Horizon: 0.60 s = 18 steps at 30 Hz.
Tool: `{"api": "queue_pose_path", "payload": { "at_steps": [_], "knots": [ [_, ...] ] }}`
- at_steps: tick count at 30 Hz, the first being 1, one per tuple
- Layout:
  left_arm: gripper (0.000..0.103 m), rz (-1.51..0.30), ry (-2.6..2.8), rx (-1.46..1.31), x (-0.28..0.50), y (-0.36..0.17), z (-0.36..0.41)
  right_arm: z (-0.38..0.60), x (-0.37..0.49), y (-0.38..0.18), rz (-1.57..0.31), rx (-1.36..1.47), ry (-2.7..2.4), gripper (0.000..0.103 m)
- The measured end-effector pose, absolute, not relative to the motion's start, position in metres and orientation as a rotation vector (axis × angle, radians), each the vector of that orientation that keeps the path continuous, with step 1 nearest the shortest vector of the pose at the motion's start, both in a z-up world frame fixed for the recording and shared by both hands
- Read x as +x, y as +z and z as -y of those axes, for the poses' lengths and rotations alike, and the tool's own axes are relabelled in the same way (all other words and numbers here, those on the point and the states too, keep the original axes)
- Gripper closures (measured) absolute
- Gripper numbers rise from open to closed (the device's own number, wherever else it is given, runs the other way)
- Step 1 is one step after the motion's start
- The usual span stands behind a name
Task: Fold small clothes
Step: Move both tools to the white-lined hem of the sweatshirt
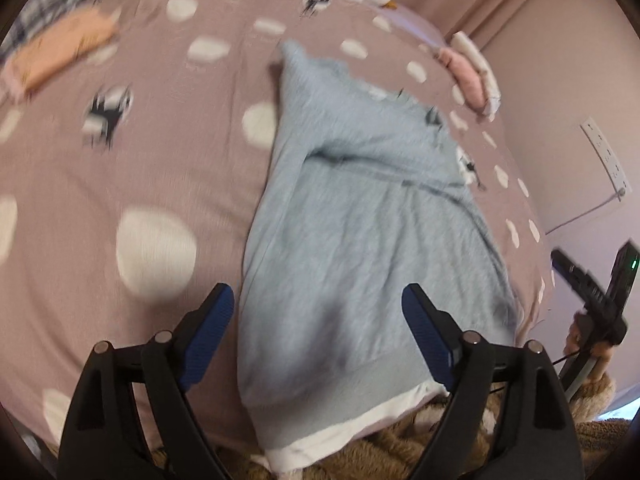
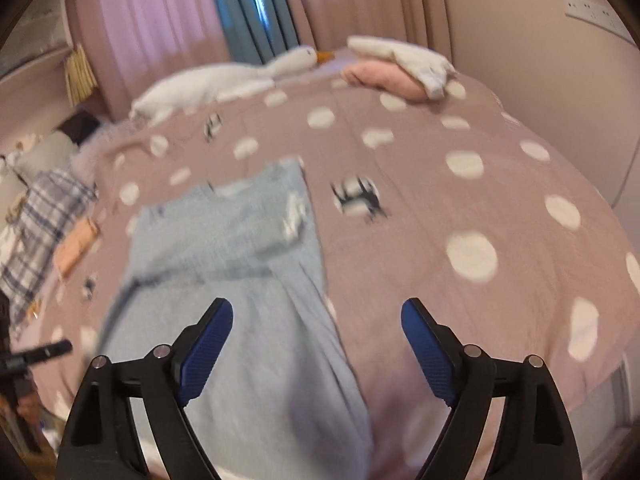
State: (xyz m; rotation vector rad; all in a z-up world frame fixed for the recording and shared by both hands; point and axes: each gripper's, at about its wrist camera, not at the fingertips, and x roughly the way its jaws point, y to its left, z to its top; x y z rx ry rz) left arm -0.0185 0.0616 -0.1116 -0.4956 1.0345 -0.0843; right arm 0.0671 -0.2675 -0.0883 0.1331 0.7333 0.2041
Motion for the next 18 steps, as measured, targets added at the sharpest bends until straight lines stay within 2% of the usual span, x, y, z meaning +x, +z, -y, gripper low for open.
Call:
{"api": "queue_pose_path", "payload": {
  "at_steps": [5,10,18],
  "knots": [
    [0.019,-1.124,-0.115,-0.495,-0.033,-0.134,-0.053,0.282,0.053,-0.132,-0.896,0.170,0.170,0.017],
    [0.025,-1.182,-0.129,-0.522,-0.044,-0.151,-0.048,0.277,0.041,-0.162,-1.008,0.175,0.194,0.017],
    [0.029,-1.232,-0.201,-0.598,-0.063,-0.166,-0.042,0.267,0.028,-0.181,-1.071,0.133,0.255,0.027]
  ]
}}
